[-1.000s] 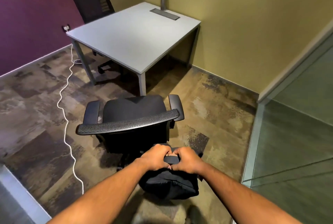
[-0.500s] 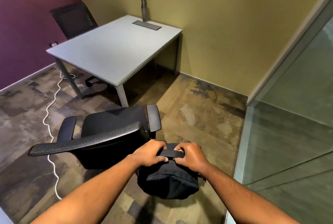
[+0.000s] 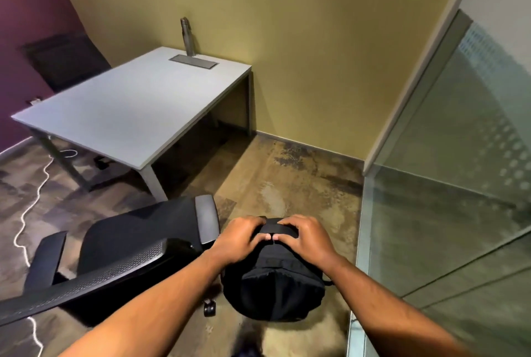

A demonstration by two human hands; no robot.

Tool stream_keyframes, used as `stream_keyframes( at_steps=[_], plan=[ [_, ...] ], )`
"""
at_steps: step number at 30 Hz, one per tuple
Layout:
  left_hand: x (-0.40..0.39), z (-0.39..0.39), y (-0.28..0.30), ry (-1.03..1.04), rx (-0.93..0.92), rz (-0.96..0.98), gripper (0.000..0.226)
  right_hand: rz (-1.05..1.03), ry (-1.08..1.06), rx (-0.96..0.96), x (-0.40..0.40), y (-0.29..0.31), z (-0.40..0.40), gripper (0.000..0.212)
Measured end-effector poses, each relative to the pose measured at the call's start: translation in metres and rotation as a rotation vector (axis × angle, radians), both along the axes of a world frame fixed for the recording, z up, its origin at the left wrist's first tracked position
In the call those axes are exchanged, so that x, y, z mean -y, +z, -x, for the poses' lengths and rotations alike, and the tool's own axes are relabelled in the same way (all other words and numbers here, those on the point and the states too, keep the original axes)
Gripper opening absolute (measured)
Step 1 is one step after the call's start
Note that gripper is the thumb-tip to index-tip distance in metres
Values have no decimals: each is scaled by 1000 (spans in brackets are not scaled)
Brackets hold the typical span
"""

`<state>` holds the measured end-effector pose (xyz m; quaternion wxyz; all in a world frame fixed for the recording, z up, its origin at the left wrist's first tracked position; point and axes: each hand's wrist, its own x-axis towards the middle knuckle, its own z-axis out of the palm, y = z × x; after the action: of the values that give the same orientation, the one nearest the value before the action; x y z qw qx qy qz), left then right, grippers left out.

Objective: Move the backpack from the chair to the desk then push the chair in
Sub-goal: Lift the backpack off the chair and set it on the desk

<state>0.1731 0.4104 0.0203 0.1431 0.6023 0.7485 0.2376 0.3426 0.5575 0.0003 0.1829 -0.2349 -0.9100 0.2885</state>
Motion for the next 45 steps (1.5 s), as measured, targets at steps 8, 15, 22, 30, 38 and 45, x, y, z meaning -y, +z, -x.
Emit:
stream_keyframes(
  at_steps=[8,15,22,30,38,45],
  plan=[
    [-108,44,6,-127,-63,-128,36,-114,-61,-63,-94,12,30,33],
    [-222,88,24,-200,-75,-213,38,-157,-132,-68,-195,40,65,37],
    [-312,145,51,-208,-73,-268,31,-169,-146,-102,-280,71,124,35],
    [-413,208,65,-97,-48,-342,30,-200,-98,-158,-395,82,197,32],
    [-507,267,73,38,-108,-305,40,-223,15,-208,-510,87,276,30],
    [-560,328,85,177,-154,-279,33,-243,126,-263,-579,106,350,29]
  ],
)
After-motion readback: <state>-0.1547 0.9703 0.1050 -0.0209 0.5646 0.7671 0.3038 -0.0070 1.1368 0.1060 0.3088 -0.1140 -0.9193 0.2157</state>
